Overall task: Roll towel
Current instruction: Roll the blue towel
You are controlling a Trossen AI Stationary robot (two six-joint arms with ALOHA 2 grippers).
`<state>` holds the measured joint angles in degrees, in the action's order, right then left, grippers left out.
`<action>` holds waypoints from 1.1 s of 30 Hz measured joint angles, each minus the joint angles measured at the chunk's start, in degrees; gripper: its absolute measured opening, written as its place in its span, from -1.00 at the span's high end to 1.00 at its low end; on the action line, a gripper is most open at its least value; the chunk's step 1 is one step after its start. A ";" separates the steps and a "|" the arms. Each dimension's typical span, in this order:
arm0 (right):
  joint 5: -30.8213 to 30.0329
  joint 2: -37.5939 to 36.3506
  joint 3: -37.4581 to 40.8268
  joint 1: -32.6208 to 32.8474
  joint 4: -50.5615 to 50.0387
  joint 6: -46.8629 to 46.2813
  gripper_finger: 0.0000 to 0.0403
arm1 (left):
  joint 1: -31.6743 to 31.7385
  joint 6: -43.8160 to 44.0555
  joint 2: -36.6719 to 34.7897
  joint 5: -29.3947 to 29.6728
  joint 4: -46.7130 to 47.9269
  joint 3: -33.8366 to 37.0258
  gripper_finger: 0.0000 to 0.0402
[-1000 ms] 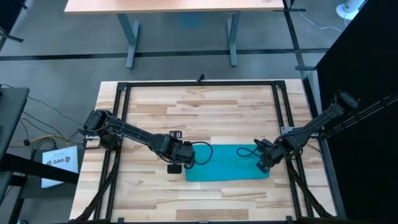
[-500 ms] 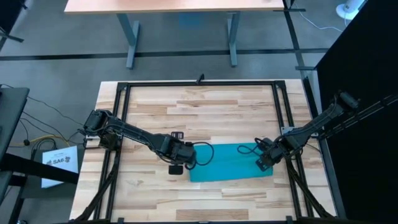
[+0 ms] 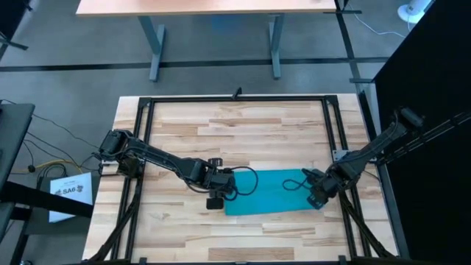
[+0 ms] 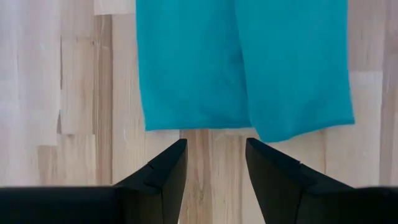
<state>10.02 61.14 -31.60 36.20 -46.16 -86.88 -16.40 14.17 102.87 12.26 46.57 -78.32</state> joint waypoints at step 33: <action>-14.66 26.70 -14.65 15.17 -8.69 28.17 0.01 | -8.92 9.36 20.17 2.54 9.91 -27.52 0.22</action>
<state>-4.64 87.85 -46.25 51.37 -54.85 -58.70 -25.32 23.53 123.04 14.80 56.47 -105.84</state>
